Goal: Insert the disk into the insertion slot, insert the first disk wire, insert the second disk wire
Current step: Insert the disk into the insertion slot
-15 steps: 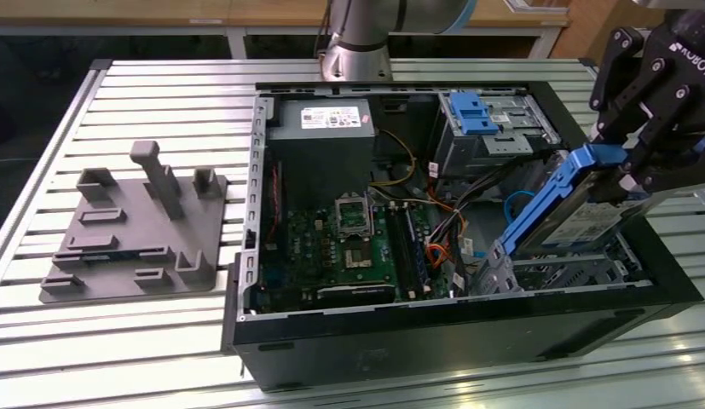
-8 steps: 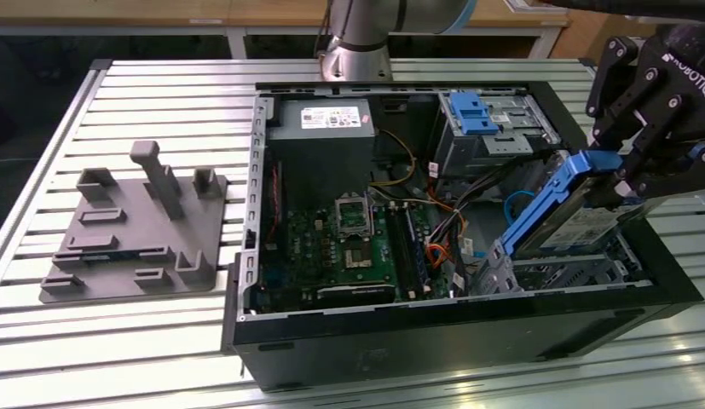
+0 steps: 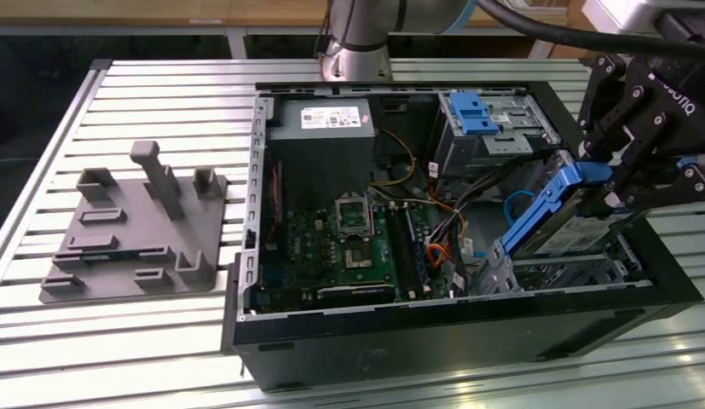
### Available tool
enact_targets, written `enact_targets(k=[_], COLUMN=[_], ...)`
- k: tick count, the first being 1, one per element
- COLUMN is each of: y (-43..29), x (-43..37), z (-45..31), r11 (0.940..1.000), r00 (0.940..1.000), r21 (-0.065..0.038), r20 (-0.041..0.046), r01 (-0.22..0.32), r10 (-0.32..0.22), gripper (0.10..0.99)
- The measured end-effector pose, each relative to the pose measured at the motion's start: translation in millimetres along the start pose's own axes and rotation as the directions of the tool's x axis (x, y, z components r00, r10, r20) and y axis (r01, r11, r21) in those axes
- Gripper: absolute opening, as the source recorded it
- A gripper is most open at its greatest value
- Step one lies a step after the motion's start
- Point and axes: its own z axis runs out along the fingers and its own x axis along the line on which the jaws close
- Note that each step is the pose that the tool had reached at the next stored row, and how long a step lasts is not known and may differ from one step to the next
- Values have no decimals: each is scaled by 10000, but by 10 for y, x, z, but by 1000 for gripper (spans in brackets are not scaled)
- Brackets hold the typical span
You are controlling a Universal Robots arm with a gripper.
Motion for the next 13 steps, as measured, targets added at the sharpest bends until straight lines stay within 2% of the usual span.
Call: enact_targets(k=[13], y=[-3], x=[15], z=[229], r11=[10000], r00=[10000], r21=[-6], r20=[0], r01=[25], r10=[-25], gripper=[361])
